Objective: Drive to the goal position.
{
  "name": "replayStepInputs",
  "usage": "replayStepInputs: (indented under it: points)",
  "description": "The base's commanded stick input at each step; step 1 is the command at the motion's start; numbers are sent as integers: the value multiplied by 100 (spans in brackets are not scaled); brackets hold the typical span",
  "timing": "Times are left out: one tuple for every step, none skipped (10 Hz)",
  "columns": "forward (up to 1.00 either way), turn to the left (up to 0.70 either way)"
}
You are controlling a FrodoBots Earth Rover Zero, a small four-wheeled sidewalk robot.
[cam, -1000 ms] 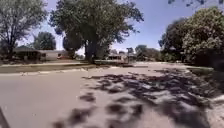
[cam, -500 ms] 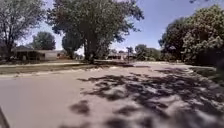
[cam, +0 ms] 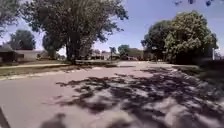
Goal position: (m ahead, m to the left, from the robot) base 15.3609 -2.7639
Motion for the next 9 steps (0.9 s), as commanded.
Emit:
replayStepInputs:
  points:
    - [70,-35]
    - [70,-7]
    - [70,0]
    - [70,0]
    - [70,0]
    - [70,0]
    - [70,0]
    - [70,0]
    - [70,0]
